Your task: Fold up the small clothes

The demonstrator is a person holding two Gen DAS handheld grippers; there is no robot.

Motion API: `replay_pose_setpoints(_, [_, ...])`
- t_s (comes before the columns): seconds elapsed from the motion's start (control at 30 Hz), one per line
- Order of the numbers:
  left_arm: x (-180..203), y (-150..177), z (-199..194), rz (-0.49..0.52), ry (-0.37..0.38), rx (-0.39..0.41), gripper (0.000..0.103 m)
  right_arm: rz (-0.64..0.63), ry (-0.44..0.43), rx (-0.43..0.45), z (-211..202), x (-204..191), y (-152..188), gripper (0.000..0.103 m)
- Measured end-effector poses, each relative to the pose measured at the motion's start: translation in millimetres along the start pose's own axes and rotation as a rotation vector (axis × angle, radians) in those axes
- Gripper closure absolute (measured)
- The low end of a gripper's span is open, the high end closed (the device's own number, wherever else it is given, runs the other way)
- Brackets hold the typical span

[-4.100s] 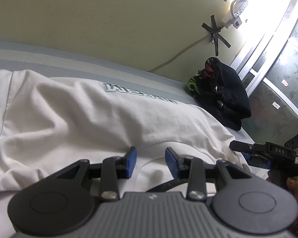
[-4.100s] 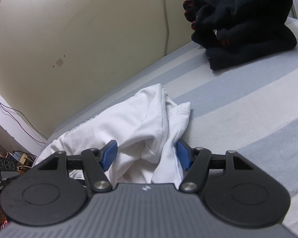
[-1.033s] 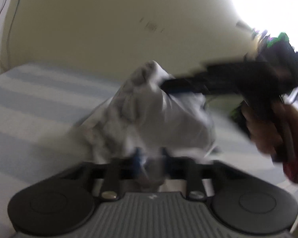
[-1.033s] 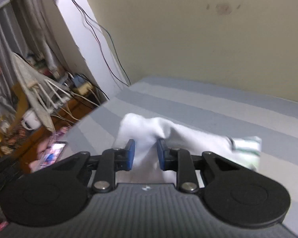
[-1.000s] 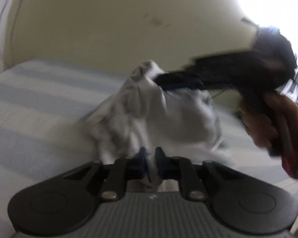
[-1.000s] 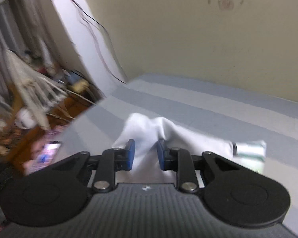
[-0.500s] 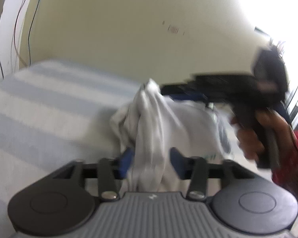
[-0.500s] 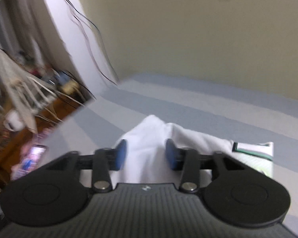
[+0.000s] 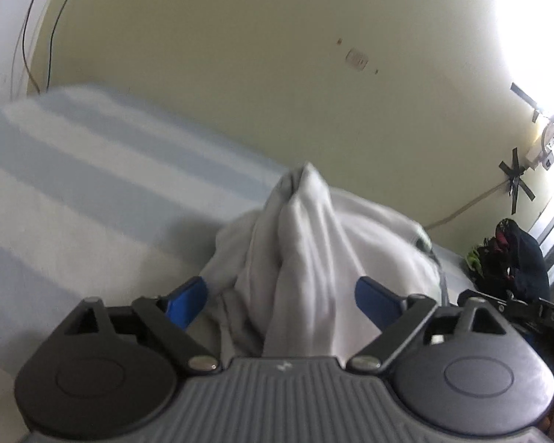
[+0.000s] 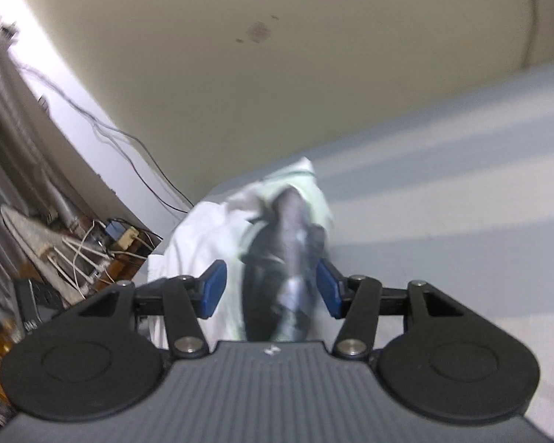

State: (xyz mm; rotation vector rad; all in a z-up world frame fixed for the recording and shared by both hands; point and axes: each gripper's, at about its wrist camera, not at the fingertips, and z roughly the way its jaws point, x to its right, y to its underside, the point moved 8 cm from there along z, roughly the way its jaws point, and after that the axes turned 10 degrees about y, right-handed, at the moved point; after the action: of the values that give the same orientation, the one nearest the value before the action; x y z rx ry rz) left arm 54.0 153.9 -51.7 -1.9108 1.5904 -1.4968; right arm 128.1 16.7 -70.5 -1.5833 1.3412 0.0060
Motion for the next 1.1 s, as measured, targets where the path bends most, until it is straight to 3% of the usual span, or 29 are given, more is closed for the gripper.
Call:
replay_pose_setpoints(0.1, [-2.9,-1.0,1.7,-0.026,0.04,-0.004,0.001,0.005,-0.004,-0.03,9.3,1.7,6.6,0.041])
replay_pose_setpoints(0.27, [-4.2,-1.2,7.4,-0.036,0.057,-0.019,0.0,-0.02,0.012,-0.057,22.5,-7.6,16.7,0.035])
replay_pose_setpoints(0.47, [3.5,2.0,8.6,0.031,0.018,-0.039,0.0,0.0,-0.007,-0.06,23.4,-7.0,15.4,0.035])
replay_pose_setpoints(1.1, [1.9,2.5,10.3,0.022,0.018,-0.02,0.0,-0.001,-0.011,-0.071,21.4,-4.9,17.2,0.034])
